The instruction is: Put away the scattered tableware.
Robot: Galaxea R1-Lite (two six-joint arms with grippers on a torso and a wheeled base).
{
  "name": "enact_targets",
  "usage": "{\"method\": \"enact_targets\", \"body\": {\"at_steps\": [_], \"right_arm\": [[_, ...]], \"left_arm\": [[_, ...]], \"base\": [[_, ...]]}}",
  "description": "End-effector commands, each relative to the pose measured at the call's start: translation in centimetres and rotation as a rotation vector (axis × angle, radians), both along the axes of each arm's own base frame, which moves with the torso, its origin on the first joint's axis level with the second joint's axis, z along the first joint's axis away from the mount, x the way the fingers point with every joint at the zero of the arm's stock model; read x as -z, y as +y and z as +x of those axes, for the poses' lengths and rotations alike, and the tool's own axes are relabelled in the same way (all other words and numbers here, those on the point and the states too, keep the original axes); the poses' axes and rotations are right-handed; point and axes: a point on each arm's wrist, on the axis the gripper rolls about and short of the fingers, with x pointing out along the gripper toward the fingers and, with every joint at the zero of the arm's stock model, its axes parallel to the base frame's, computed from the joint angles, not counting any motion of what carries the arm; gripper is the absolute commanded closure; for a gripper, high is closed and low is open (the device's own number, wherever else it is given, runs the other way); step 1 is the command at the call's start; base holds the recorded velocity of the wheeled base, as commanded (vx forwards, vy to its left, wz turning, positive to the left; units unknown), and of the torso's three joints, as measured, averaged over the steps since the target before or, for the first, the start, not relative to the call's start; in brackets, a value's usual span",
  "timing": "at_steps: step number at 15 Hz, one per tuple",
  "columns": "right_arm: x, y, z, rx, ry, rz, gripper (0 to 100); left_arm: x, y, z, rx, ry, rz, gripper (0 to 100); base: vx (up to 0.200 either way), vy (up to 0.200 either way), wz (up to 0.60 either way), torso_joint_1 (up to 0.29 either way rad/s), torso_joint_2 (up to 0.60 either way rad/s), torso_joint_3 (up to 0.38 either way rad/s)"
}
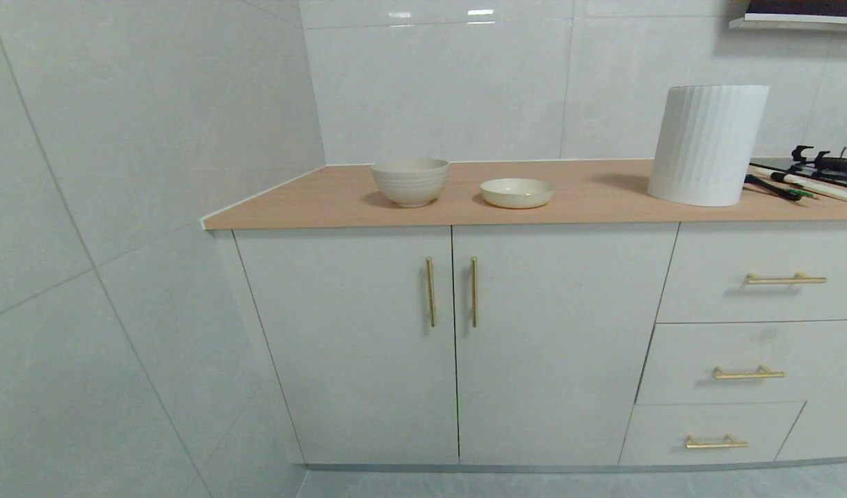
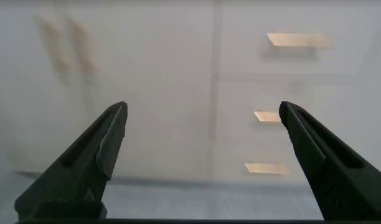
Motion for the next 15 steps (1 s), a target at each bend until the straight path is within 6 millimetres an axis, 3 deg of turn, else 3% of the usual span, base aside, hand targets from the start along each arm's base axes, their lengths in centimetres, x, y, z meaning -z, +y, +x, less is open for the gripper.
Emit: {"method": "enact_targets", "body": {"at_steps": [1,4,5,7,8,11,15], "right_arm": [[-5.2,0.3,0.7,-0.187,0.087,0.015,0],[-6.6,0.8,5.5,-0.327,0.321,0.038,0],[-6.8,0.8,6.0,-0.328,0.335,0.039,0],[-8.6,1.7,10.1,-0.413,0.416,0.031,0],[-8.8,2.1,10.9,-0.447,0.430,0.025,0],[-9.9,5.4,16.6,-0.593,0.446,0.008,0],[-9.6,10.5,24.0,-0.690,0.476,-0.001,0]], "left_arm": [[0.0,0.0,0.0,0.000,-0.001,0.000,0],[0.0,0.0,0.0,-0.002,-0.001,0.000,0],[0.0,0.0,0.0,0.000,-0.001,0.000,0],[0.0,0.0,0.0,0.000,-0.001,0.000,0],[0.0,0.0,0.0,0.001,-0.001,0.000,0],[0.0,0.0,0.0,0.001,-0.001,0.000,0],[0.0,0.0,0.0,0.000,-0.001,0.000,0]], "base": [[0.000,0.000,0.00,0.000,0.00,0.000],[0.000,0.000,0.00,0.000,0.00,0.000],[0.000,0.000,0.00,0.000,0.00,0.000],[0.000,0.000,0.00,0.000,0.00,0.000],[0.000,0.000,0.00,0.000,0.00,0.000],[0.000,0.000,0.00,0.000,0.00,0.000],[0.000,0.000,0.00,0.000,0.00,0.000]]}}
